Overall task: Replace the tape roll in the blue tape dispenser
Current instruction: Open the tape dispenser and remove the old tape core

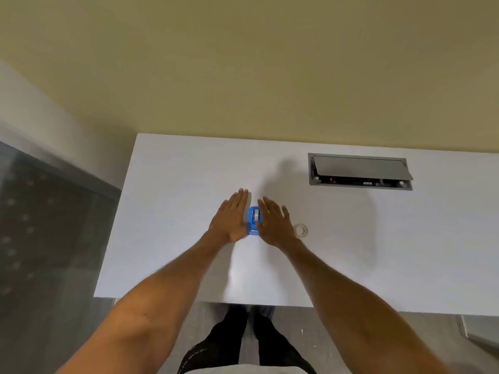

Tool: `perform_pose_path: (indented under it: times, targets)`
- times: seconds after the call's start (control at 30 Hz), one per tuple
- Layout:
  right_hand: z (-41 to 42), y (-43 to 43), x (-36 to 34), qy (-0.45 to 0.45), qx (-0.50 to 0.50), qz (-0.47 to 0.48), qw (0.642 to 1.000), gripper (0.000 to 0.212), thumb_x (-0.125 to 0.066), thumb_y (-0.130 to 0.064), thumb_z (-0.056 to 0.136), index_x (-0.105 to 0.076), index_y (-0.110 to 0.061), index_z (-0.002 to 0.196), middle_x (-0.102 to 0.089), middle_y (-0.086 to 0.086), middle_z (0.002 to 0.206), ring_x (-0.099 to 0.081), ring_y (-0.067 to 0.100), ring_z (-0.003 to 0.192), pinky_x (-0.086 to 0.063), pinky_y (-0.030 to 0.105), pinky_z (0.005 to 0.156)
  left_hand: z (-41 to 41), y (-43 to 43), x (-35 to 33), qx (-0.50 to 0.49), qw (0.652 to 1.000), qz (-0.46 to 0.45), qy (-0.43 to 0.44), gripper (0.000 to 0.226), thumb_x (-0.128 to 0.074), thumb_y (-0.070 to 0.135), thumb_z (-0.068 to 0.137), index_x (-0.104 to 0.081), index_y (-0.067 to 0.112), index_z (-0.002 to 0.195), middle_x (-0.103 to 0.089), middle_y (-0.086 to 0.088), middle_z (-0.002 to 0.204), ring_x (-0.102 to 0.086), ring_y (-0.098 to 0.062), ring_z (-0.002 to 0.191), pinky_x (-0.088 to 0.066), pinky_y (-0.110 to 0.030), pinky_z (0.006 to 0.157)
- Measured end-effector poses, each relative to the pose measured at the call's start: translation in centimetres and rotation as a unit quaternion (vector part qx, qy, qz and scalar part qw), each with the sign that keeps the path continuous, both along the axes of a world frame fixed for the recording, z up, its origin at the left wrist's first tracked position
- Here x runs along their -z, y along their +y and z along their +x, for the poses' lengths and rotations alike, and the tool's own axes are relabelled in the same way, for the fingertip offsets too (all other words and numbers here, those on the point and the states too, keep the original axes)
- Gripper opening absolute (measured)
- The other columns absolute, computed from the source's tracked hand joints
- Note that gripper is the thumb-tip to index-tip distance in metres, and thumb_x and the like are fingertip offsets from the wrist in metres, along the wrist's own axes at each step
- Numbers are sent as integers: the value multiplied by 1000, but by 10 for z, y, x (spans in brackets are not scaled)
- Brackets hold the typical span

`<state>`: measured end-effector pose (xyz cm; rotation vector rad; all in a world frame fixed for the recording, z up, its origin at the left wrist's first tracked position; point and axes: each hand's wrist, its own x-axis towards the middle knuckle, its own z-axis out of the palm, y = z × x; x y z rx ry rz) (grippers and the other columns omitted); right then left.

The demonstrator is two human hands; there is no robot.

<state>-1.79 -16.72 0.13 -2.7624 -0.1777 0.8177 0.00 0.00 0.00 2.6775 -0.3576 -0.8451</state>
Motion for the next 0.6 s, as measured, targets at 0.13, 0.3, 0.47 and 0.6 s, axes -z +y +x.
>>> perform_pose_path:
  times: [0.13,0.3,0.47,0.6]
  targets:
    - [4,-3,9,6,1,-2,1000,64,-45,-37,113,-18,-16,167,-11,4,178,-16,24,166,-16,49,136,1,-2,10,34,998,7,43,111,-66,48,102,11,11,173,13,-7,182,7,-25,172,-9,-46,141]
    - [9,-3,20,-8,0,-16,1000,64,-46,-45,111,-24,-17,164,-19,4,176,-24,23,163,-22,47,135,-2,-8,26,40,998,11,55,106,-62,51,104,9,13,173,9,-4,183,5,-24,172,-8,-45,141]
    - [15,-3,30,-14,5,-13,1000,60,-52,-41,110,-30,-18,160,-26,4,173,-32,22,159,-30,45,132,-3,-14,37,23,998,-3,66,106,-68,41,104,7,12,173,4,-5,183,1,-26,172,-11,-44,141]
    - [20,-4,37,-22,9,-11,1000,54,-52,-41,110,-34,-19,157,-31,2,169,-39,21,154,-35,42,129,-2,-16,45,15,998,-9,65,105,-70,36,103,4,12,173,0,-5,183,-3,-27,172,-13,-43,141]
